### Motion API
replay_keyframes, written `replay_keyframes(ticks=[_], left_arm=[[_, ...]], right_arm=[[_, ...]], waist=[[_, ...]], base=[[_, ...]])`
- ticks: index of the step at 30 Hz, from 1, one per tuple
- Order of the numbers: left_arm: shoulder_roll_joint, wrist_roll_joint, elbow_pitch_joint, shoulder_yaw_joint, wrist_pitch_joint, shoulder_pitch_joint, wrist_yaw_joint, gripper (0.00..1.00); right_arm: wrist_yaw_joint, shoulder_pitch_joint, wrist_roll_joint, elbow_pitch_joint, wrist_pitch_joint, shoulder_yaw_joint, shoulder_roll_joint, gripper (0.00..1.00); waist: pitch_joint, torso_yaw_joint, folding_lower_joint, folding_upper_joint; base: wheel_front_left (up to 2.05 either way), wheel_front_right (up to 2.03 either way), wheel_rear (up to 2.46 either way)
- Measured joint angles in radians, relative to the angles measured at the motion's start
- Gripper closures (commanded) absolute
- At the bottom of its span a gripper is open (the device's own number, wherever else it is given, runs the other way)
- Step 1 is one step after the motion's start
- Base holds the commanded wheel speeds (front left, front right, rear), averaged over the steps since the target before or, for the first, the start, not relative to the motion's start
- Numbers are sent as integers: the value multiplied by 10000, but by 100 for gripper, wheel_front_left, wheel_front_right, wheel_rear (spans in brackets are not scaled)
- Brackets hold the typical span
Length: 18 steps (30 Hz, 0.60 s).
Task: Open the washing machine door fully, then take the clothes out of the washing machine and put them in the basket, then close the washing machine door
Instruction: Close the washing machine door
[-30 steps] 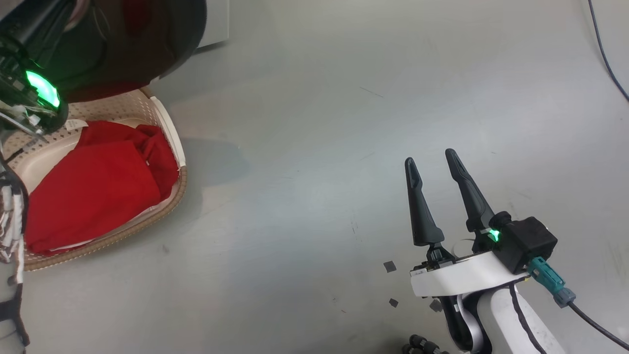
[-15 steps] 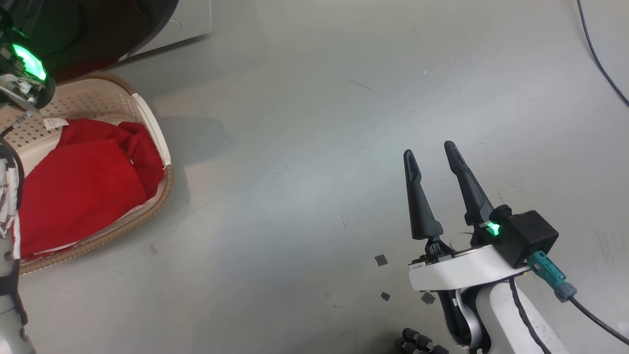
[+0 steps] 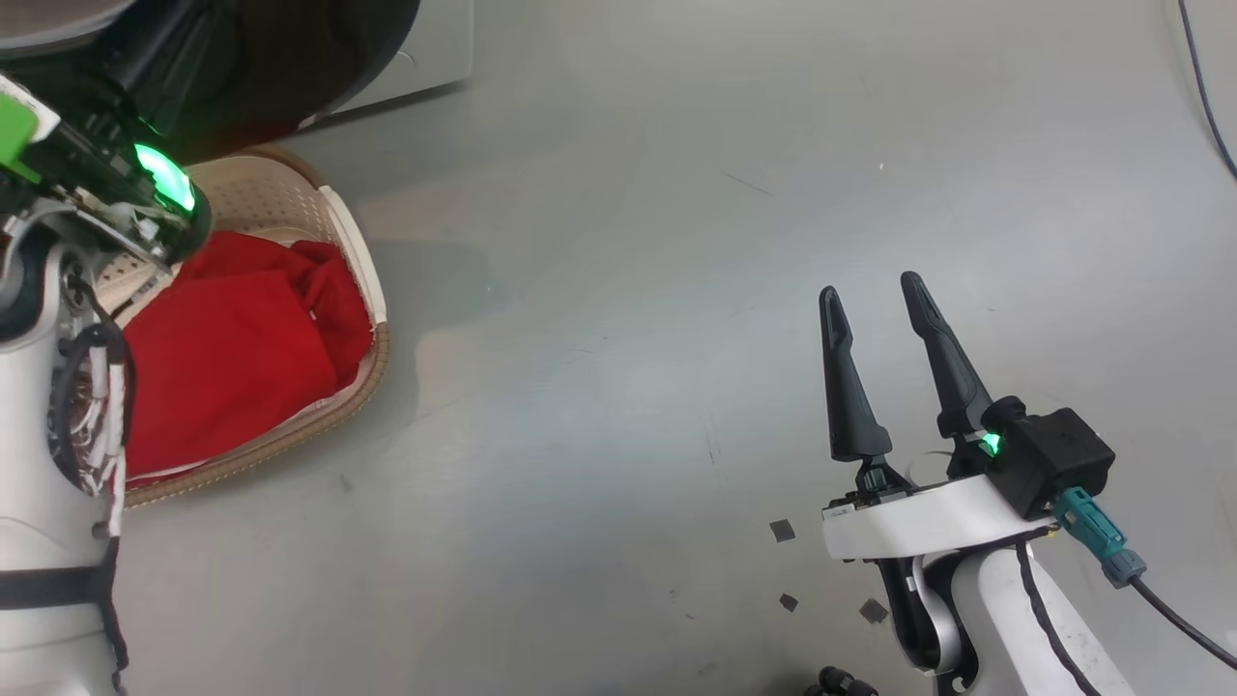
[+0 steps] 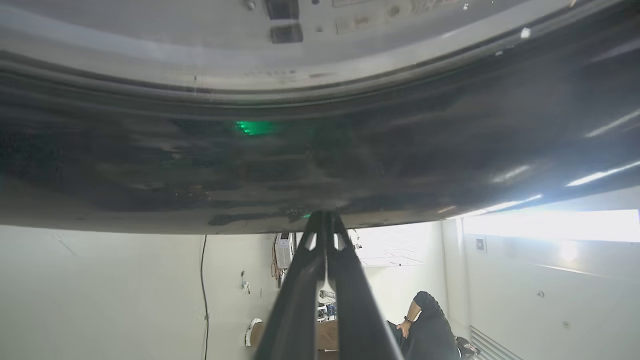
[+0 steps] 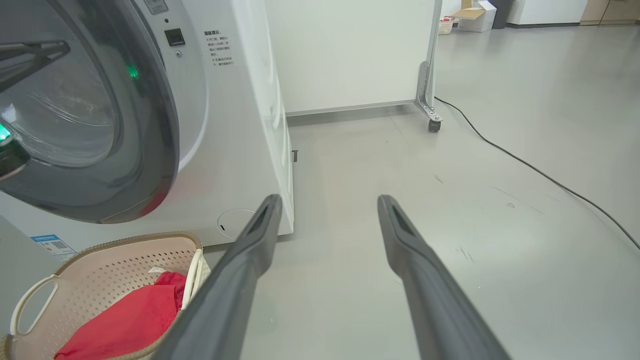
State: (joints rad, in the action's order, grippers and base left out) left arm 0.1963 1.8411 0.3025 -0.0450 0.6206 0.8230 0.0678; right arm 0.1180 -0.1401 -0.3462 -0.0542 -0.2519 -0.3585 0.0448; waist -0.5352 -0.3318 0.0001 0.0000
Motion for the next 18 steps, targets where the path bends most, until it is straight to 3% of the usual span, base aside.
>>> replay_keyframes(ticks=[12,18], left_arm=[[-155,244,-44,548,102,-1614,445,100],[-370,612,-550,1290,-255,-2615,525,100]], right_arm=[[4,-3,412,284,0,307,6,0],[4,30,500,401,0,445,8,0]], waist=[[600,929,0,0],[1018,1370,-1,0]], base=[[0,0,0],[0,0,0]])
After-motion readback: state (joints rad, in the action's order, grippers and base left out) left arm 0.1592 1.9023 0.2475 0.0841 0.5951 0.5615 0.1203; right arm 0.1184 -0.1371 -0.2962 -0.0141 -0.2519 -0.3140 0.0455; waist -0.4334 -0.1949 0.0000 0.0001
